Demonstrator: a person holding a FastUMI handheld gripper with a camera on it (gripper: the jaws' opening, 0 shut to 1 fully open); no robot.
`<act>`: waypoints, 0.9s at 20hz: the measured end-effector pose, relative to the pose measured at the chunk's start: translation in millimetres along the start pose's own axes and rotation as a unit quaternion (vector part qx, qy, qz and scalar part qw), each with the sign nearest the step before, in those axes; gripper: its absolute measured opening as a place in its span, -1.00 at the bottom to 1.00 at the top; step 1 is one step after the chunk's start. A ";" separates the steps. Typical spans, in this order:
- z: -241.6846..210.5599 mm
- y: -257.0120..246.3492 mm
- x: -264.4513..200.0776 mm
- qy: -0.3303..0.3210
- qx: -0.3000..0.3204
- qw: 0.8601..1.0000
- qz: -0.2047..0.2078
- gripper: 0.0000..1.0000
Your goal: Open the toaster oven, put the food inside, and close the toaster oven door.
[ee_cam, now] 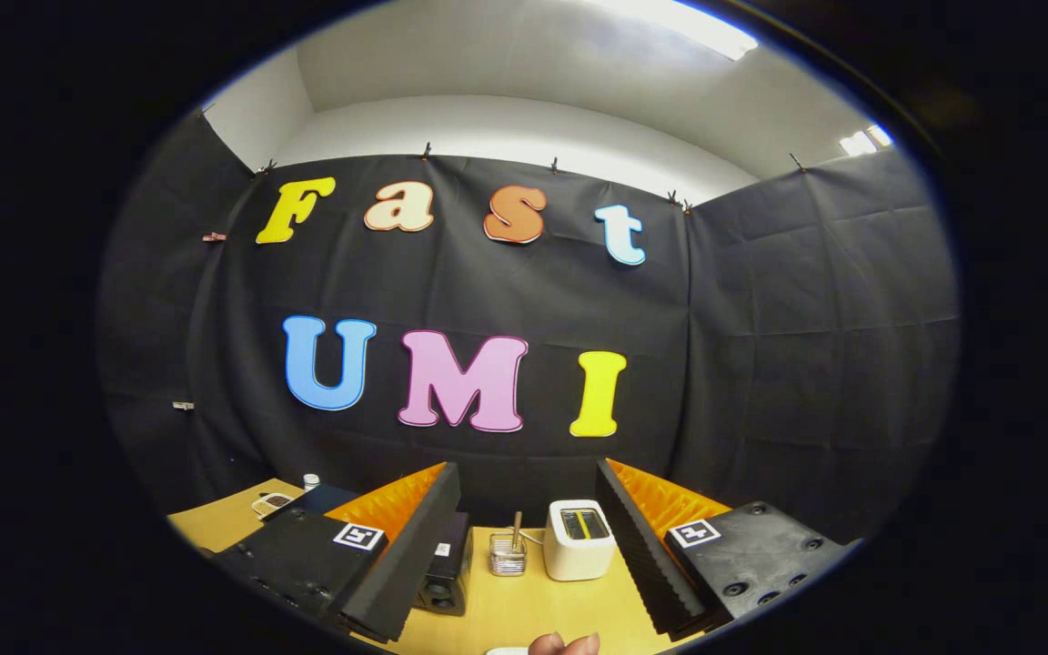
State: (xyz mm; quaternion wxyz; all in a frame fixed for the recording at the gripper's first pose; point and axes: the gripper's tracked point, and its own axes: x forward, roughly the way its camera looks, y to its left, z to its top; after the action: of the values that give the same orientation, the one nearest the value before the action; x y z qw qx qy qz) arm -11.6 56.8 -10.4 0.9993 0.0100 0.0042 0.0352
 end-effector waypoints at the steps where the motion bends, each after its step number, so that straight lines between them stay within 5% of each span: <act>1: -4.0 14.6 0.9 0.003 0.003 1.000 0.008 0.95; 11: -98.2 176.9 21.3 0.107 0.064 0.989 0.080 0.96; 18: -216.2 239.5 44.6 0.240 0.071 0.966 0.067 0.96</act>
State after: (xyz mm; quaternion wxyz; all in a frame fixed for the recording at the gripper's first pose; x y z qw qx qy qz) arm 14.1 303.1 -222.0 0.9613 0.0720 0.2455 0.1026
